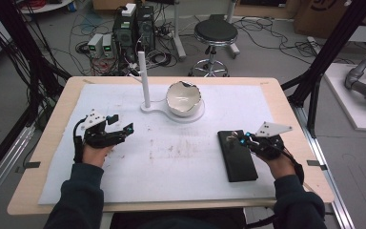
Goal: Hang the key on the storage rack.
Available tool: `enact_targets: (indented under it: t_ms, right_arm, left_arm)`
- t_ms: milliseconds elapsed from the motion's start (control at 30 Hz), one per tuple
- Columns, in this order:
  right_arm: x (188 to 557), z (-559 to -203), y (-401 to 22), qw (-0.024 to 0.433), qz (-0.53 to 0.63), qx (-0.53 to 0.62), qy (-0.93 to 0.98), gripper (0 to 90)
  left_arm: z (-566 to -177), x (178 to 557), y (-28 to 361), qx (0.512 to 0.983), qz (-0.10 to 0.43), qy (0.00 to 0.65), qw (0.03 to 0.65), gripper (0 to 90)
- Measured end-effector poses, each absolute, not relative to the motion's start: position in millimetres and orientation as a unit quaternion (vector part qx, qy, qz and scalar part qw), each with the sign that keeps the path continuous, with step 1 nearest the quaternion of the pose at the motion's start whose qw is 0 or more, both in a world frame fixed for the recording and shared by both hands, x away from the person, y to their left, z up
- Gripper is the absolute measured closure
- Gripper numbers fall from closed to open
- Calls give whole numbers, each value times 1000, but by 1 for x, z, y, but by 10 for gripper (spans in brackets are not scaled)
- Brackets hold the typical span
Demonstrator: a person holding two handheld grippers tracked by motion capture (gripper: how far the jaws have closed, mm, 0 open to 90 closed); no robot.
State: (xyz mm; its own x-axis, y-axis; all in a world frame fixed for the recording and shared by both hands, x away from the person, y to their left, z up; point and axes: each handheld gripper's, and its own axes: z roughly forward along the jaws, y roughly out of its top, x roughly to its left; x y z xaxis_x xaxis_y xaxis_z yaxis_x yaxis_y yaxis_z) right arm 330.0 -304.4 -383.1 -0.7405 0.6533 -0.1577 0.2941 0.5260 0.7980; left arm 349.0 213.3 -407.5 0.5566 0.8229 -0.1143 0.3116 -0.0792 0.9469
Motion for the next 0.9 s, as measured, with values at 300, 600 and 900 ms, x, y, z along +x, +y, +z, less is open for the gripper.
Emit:
enact_targets:
  t_ms: [300,600,900]
  right_arm:
    - [364,-340,-265,225,441,237,836,891]
    - [404,-313,-210,208,469,198,835,891]
    - [438,-284,-148,194,496,161,831,891]
  left_arm:
    - [-407,349,216,692,238,409,545,266]
    - [-408,346,225,686,243,415,546,268]
    - [-410,343,233,680,244,422,547,272]
